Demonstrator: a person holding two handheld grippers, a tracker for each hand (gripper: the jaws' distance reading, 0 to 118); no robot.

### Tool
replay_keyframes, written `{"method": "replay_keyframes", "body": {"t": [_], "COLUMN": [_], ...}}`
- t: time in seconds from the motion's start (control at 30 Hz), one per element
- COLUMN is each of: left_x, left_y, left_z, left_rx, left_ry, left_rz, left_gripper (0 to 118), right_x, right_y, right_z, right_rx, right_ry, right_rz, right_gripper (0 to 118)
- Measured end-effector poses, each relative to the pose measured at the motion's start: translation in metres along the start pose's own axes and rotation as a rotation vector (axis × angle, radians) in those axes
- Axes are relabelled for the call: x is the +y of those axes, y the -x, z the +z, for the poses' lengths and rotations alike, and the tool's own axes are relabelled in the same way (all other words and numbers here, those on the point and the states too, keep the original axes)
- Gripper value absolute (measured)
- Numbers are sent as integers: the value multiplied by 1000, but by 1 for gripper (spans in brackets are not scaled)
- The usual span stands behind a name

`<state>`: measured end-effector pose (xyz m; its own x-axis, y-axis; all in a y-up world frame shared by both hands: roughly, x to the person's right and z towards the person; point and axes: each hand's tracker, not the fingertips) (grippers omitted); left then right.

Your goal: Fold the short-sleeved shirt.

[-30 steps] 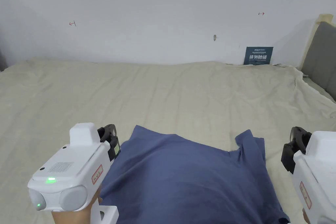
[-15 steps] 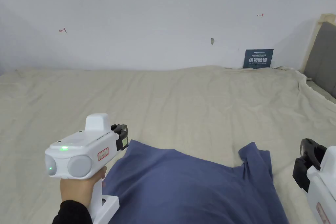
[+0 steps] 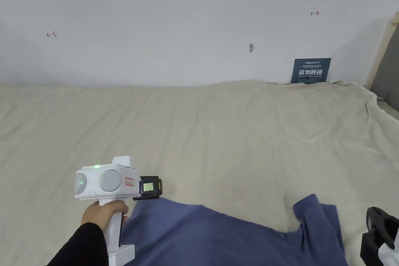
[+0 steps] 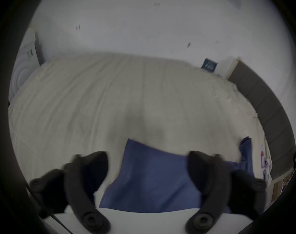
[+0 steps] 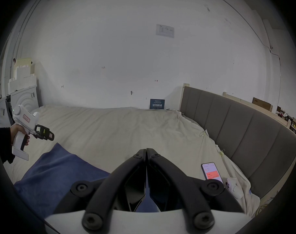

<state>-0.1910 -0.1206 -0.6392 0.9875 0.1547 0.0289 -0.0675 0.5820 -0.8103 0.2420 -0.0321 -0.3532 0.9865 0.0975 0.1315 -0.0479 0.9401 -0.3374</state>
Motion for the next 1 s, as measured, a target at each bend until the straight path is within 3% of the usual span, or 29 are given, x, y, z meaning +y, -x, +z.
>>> {"method": "replay_keyframes", "body": {"t": [0.17, 0.33, 0.37, 0.4, 0.47, 0.5, 0.8, 0.83, 0.87, 0.93, 0.97, 1.0], "left_x": [-6, -19, -22, -25, -28, -30, -34, -31, -32, -33, -30, -30], "left_y": [1, -7, -11, -14, -17, -18, -18, -19, -19, -20, -19, -19], "left_z": [-40, -72, -67, -61, -56, -53, 22, 34, 44, 61, 67, 74], "left_rx": [65, 119, 142, 135, 124, 128, 25, 17, 10, 2, -2, -4], "left_ry": [61, 160, 110, 84, 72, 49, -69, -78, -84, -101, -107, -113], "left_rz": [1, -96, -122, -122, -113, -136, -114, -121, -127, -140, -146, -148], "left_gripper": [101, 68, 67, 59, 20, 6, 0, 0, 0, 0, 0, 0], "right_x": [-8, -16, -18, -19, -23, -24, -38, -40, -43, -44, -48, -53], "right_y": [-1, -7, -9, -10, -13, -15, -31, -32, -32, -25, -24, -23], "right_z": [-14, -20, -20, -20, -21, -23, -80, -87, -94, -102, -108, -114], "right_rx": [-6, -23, -26, -31, -33, -30, 14, 10, 15, 29, 26, 28], "right_ry": [21, 49, 57, 63, 83, 106, 331, 364, 381, 453, 487, 528], "right_rz": [-14, -6, -3, 2, 4, 2, -10, -4, -19, 8, 4, 6], "right_gripper": [0, 0, 0, 0, 0, 0, 3, 14, 32, 81, 91, 92]}}
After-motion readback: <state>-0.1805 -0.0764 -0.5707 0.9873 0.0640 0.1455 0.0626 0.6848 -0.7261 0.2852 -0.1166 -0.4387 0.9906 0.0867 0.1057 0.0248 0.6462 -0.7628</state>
